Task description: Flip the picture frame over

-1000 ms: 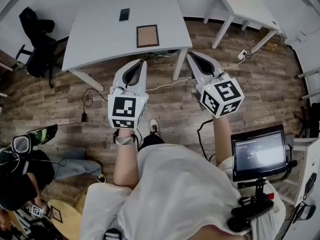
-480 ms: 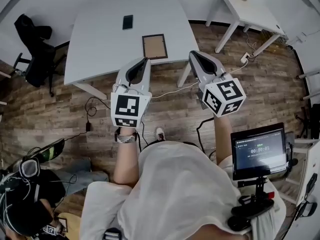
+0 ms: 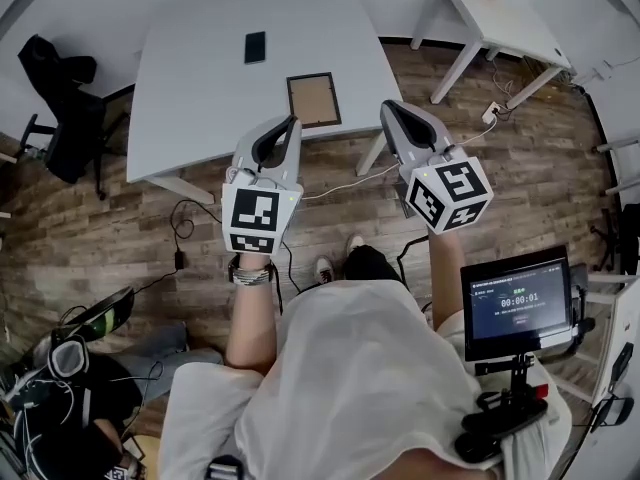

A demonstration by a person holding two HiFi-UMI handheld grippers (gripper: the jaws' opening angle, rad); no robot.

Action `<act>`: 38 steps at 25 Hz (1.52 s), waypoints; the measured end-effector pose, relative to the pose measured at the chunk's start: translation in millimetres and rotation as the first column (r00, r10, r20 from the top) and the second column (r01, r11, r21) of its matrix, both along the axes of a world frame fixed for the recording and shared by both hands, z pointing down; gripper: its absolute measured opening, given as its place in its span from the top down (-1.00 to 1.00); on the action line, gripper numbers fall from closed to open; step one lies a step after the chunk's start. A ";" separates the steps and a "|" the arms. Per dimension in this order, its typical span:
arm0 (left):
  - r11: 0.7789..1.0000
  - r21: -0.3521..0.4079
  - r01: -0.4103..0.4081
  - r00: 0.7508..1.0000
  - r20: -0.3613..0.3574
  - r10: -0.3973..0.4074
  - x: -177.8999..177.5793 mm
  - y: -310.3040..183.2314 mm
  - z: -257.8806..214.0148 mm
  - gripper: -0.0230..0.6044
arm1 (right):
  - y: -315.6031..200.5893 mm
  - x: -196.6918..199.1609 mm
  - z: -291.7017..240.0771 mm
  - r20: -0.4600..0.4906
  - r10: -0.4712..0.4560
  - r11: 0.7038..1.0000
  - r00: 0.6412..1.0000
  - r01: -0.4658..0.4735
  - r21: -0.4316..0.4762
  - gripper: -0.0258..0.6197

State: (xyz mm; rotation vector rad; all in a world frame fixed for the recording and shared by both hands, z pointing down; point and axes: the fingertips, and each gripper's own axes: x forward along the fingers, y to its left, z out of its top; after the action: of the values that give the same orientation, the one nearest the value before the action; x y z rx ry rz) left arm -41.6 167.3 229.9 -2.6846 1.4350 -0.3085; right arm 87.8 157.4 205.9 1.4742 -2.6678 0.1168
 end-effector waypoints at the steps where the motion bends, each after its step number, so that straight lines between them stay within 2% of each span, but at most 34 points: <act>1: 1.000 -0.002 -0.002 1.000 0.002 0.002 0.0 -0.9 0.7 0.91 | -0.2 -0.5 -0.5 -0.002 0.000 1.000 1.000 0.000 0.002 0.92; 3: 1.000 -0.012 -0.007 1.000 0.009 0.007 4.3 -8.4 4.7 0.91 | -7.2 2.0 2.2 0.000 -0.001 1.000 1.000 0.001 -0.003 0.92; 7: 0.999 -0.043 -0.020 0.999 0.031 0.022 25.5 -50.1 14.9 0.91 | -52.8 18.0 13.6 0.023 -0.005 0.999 1.000 0.006 -0.032 0.92; 11: 0.998 -0.063 -0.023 0.998 0.052 0.026 25.3 -58.3 19.2 0.91 | -64.4 12.2 18.3 0.025 -0.019 0.999 0.999 0.020 -0.040 0.92; 15: 0.996 -0.085 -0.005 0.995 0.098 0.014 29.9 -72.4 30.7 0.91 | -78.9 11.0 30.8 -0.017 -0.047 0.998 0.999 0.047 -0.029 0.92; 17: 0.994 -0.109 -0.001 0.993 0.120 0.014 38.7 -86.4 44.7 0.91 | -95.4 14.9 45.7 -0.038 -0.071 0.997 0.997 0.069 -0.036 0.92; 20: 0.986 -0.167 0.001 0.992 0.124 0.020 55.4 -107.7 72.6 0.80 | -120.8 24.9 70.2 -0.021 -0.107 0.992 0.994 0.106 -0.069 0.91; 24: 0.977 -0.213 0.011 0.989 0.147 0.021 55.9 -102.7 96.4 0.79 | -118.3 12.9 96.0 -0.022 -0.177 0.979 0.984 0.173 -0.110 0.73; 29: 0.951 -0.309 -0.010 0.982 0.176 0.067 51.2 -114.4 149.9 0.72 | -133.9 -7.0 147.1 -0.044 -0.280 0.943 0.959 0.267 -0.197 0.65; 33: 0.927 -0.374 -0.029 0.980 0.172 0.099 42.4 -126.5 192.9 0.69 | -154.0 -16.7 189.9 -0.088 -0.318 0.923 0.944 0.286 -0.258 0.57; 38: 0.887 -0.447 -0.118 0.950 0.209 0.231 43.7 -127.5 241.2 0.64 | -158.4 -26.8 232.9 -0.183 -0.400 0.893 0.898 0.338 -0.296 0.53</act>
State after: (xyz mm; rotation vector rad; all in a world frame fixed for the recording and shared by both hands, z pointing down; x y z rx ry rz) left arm 2.2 39.8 471.1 -2.9301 1.1430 -1.0285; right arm 61.0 -1.0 438.8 0.8243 -2.5602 0.2303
